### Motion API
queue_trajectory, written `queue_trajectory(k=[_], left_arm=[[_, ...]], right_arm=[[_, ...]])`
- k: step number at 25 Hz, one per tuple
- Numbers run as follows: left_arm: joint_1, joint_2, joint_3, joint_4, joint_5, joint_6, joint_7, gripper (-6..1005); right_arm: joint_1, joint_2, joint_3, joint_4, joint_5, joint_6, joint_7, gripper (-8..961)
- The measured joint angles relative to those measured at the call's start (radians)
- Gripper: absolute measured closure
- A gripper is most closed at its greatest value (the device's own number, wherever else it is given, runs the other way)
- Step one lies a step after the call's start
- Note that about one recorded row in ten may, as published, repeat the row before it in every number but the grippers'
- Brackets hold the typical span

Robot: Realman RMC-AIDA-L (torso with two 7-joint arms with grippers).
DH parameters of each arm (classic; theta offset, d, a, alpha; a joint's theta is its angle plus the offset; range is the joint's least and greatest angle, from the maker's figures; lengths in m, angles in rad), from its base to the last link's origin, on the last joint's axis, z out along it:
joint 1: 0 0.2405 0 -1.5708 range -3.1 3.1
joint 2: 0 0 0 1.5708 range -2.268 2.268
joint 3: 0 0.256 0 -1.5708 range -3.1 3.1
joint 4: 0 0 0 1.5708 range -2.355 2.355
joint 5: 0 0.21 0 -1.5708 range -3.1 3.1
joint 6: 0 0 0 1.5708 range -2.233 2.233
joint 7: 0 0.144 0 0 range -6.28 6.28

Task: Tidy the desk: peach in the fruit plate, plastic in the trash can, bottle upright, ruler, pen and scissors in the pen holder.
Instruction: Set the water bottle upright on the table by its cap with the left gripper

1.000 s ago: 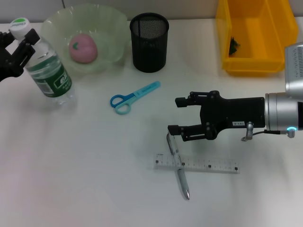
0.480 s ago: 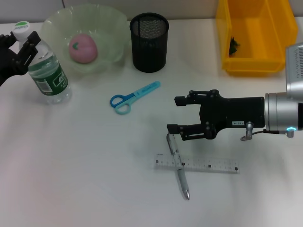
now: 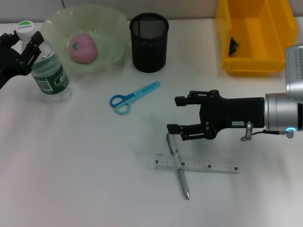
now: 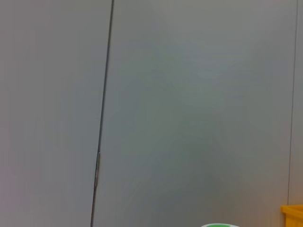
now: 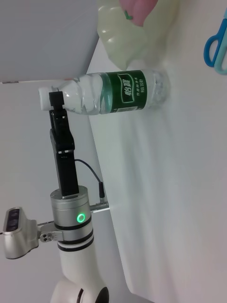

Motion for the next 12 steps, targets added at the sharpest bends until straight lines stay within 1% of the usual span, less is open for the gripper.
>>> queue_trajectory(k=[12], left_arm=[[-0.001,0.000,-0.005,0.000,0.001,-0.009,0.010,570]], right_arm=[[0.001,0.000,0.002,0.000,0.000,0.000,0.002,155]])
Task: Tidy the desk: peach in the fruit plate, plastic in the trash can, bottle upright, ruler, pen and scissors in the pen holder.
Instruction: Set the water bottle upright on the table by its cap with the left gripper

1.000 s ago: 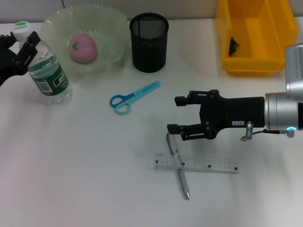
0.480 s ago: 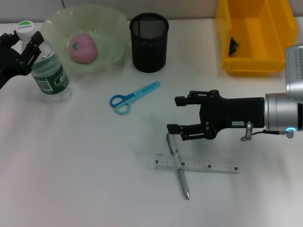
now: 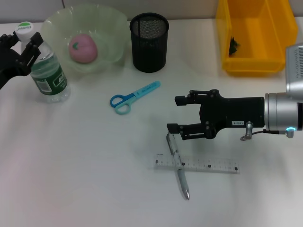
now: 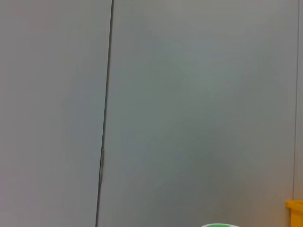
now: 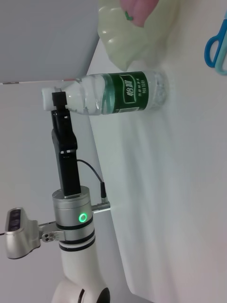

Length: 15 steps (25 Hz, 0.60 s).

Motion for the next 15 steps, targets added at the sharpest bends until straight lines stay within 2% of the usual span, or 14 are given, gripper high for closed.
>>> queue_trajectory(k=[5,15], left_arm=[[-0.001,0.002,0.006,-0.007,0.005,-0.018,-0.001,570],[0.001,0.002,0.004,-0.005,0.004,-0.007,-0.008,479]], right_arm=[[0.001,0.000,0.005,0.000,0.000,0.000,0.000,155],[0.001,0.000,0.007,0.000,0.000,0.000,0.003,155]])
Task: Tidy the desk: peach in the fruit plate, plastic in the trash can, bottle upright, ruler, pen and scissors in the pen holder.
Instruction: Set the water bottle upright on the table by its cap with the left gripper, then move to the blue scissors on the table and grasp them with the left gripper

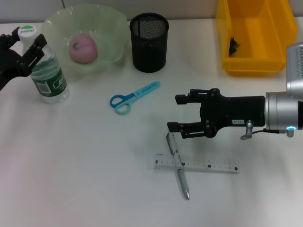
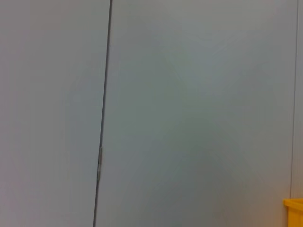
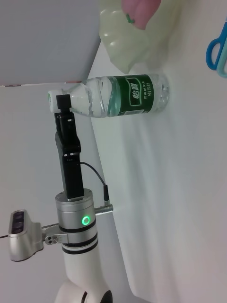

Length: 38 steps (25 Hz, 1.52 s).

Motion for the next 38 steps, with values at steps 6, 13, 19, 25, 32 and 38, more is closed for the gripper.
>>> queue_trajectory(k=[6,13,19,25,32,38], left_arm=[[0.008,0.000,-0.004,0.002,-0.002,0.034,-0.007,365],[0.047,0.009,-0.074,0.078,-0.016,0.255,-0.213,224],[0.068,0.034,-0.083,0.111,-0.017,0.461,-0.400,207],[0.027,0.037,0.032,0.167,-0.006,0.482,-0.530,208],[-0.044,0.003,0.330,0.357,-0.003,0.234,-0.645,208],[-0.082,0.007,0.554,0.470,0.020,-0.007,-0.750,209]], right_arm=[[0.000,0.000,0.002,0.000,0.000,0.001,0.001,155],[-0.015,-0.006,0.004,-0.004,0.053,0.002,0.007,155],[-0.027,-0.008,0.014,-0.013,0.075,-0.004,0.020,155],[-0.061,-0.009,0.018,-0.023,0.074,-0.013,0.009,155],[-0.141,-0.013,0.021,-0.047,0.075,-0.027,-0.019,155],[-0.170,-0.014,0.044,-0.045,0.074,-0.026,-0.023,156]])
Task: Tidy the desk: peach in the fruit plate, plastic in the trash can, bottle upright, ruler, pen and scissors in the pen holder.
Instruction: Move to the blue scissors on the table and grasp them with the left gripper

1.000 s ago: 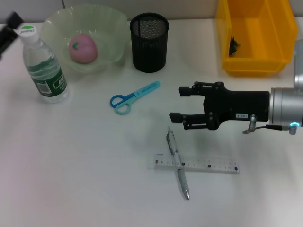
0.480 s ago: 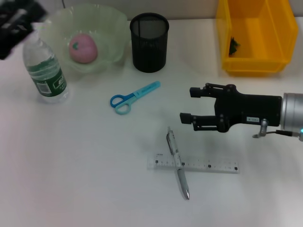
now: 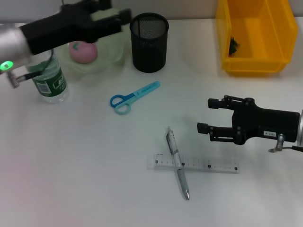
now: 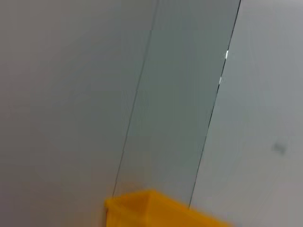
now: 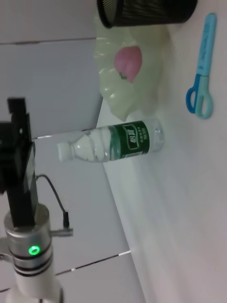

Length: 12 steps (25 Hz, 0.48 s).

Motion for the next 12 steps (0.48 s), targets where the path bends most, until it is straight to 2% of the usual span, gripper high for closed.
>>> queue_trajectory(k=[2,4,6,9,10,12], left_arm=[[-0.015,-0.003,0.042,0.042,0.052,-0.063,-0.050,210],[-0.066,-0.007,0.092,0.103,0.210,-0.149,-0.187,210],[-0.080,-0.007,0.099,0.110,0.244,-0.158,-0.216,210],[-0.150,-0.008,0.106,0.142,0.444,-0.163,-0.380,211],[-0.150,-0.008,0.106,0.142,0.444,-0.163,-0.380,211],[-0.181,-0.009,0.120,0.156,0.527,-0.159,-0.450,211]], right_arm=[[-0.008,0.001,0.002,0.006,-0.005,0.006,-0.007,156],[-0.014,0.002,0.001,0.008,-0.008,0.008,-0.009,156],[-0.017,0.002,0.001,0.010,-0.009,0.010,-0.010,156],[-0.021,0.003,0.001,0.012,-0.009,0.010,-0.012,156],[-0.021,0.002,-0.001,0.012,-0.009,0.011,-0.012,156],[-0.022,0.002,-0.003,0.012,-0.009,0.011,-0.012,156]])
